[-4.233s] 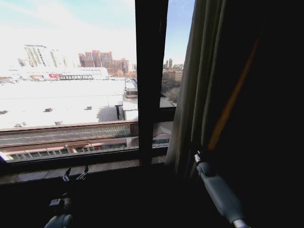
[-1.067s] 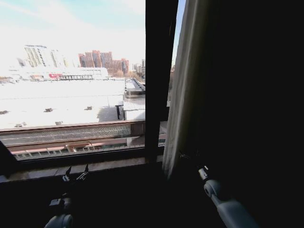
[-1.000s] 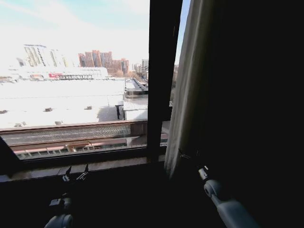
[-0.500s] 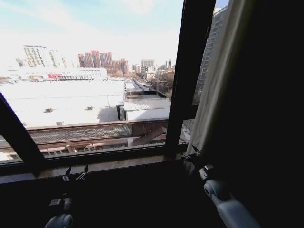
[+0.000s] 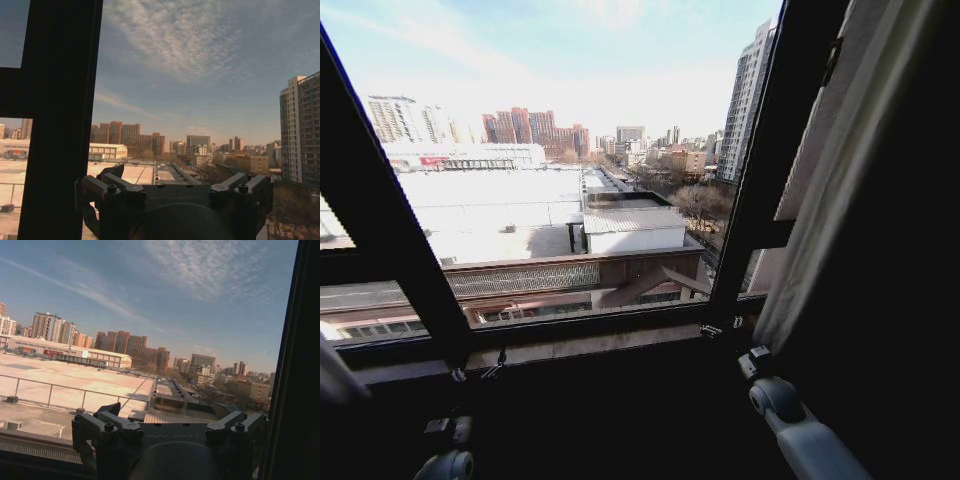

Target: Open the curtains by pulling them apart, changing their state from closed to fully open.

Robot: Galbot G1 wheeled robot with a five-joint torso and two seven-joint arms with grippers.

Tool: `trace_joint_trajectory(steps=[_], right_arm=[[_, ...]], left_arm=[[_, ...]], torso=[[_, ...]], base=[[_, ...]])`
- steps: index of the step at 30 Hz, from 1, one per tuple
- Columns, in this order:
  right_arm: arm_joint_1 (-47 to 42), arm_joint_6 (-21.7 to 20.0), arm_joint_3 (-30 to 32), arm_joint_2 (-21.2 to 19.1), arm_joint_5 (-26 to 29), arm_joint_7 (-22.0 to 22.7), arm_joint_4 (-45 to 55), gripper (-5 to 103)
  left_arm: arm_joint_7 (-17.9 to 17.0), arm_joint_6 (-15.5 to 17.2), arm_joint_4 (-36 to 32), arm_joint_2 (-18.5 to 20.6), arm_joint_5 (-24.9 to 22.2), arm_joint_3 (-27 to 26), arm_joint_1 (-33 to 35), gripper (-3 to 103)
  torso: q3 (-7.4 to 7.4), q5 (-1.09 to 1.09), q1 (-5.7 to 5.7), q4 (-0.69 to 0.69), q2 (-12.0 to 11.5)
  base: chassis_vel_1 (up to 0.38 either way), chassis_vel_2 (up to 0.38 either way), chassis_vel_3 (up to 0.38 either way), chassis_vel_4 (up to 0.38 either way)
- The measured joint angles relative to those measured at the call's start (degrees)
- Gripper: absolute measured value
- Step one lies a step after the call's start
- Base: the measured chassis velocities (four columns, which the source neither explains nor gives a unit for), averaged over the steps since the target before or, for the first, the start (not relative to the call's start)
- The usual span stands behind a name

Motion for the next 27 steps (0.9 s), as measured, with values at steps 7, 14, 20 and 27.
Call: trace_joint_trajectory(steps=[7,14,20,27], right_arm=[[0.0,0.0,0.0,0.0,0.0,0.0,0.0,100],[0.0,0.0,0.0,0.0,0.0,0.0,0.0,100],[0.0,0.0,0.0,0.0,0.0,0.0,0.0,100],[0.0,0.0,0.0,0.0,0.0,0.0,0.0,100]], left_arm=[[0.0,0.0,0.0,0.0,0.0,0.0,0.0,100],[0.01,0.0,0.0,0.0,0.0,0.0,0.0,100],[0.01,0.0,0.0,0.0,0.0,0.0,0.0,100],[0.01,0.0,0.0,0.0,0.0,0.0,0.0,100]], torso=[[0.0,0.01,0.01,0.01,0.0],[0.0,-0.02,0.01,0.02,0.0],[-0.01,-0.05,0.0,0.01,0.0],[0.0,0.0,-0.01,-0.01,0.0]], base=[[0.386,0.332,-0.385,-0.328],[0.39,0.334,-0.374,-0.336],[0.399,0.315,-0.396,-0.312],[0.374,0.323,-0.382,-0.325]])
